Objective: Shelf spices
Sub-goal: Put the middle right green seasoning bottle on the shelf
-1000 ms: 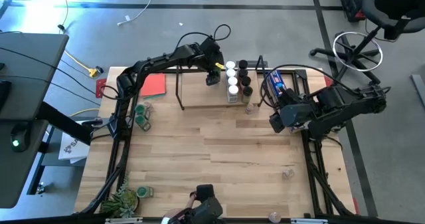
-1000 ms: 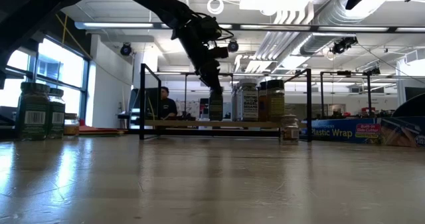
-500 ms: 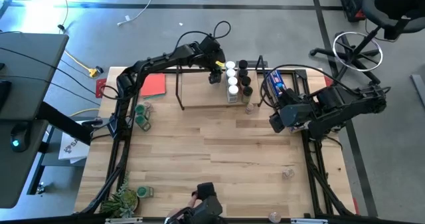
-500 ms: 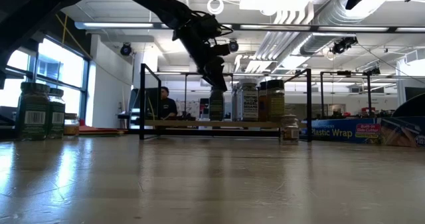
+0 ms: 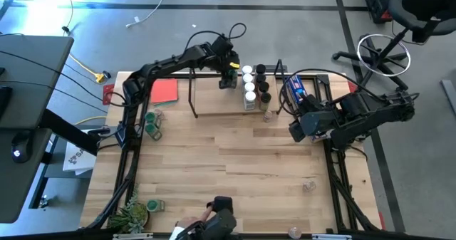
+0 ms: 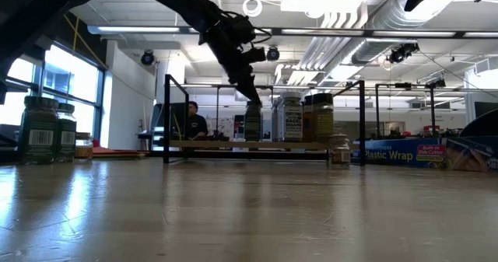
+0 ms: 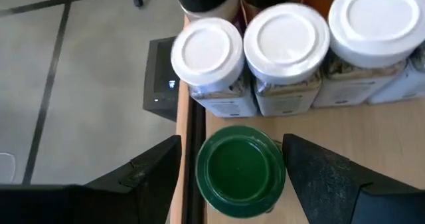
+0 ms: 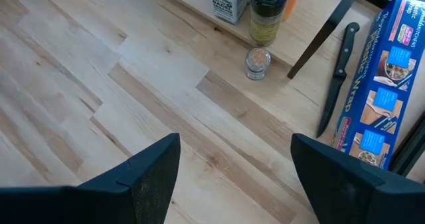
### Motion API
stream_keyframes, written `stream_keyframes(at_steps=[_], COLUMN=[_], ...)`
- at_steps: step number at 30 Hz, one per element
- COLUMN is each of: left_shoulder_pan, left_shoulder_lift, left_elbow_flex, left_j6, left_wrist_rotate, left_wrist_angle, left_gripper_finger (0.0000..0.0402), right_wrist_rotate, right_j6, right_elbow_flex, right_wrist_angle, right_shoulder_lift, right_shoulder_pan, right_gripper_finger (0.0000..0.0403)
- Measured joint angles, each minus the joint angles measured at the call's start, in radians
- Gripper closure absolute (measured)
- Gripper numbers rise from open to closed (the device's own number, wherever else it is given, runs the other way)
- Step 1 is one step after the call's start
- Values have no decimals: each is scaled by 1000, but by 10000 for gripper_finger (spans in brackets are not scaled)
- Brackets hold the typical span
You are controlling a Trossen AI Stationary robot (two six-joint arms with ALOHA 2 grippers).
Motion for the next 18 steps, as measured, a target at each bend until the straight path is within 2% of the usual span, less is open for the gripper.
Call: stream_keyframes(at_steps=[7, 15, 18], left_shoulder_pan=[-1, 10, 17], left_shoulder_lift=[23, 21, 21], left_elbow_flex=[0, -6, -6], left_j6=[-7, -75, -109], left_wrist_rotate=[2, 21, 30], left_wrist_angle=[-13, -17, -14], left_gripper_finger=[144, 198, 203], right_wrist_rotate=[0, 3, 8], right_j6=[1, 0, 2], right_elbow_flex=[0, 0, 0], right_wrist_angle=[20, 25, 26], right_shoulder_lift=[0, 0, 0], right_shoulder_pan=[0, 0, 0], right_gripper_finger=[121, 121, 121])
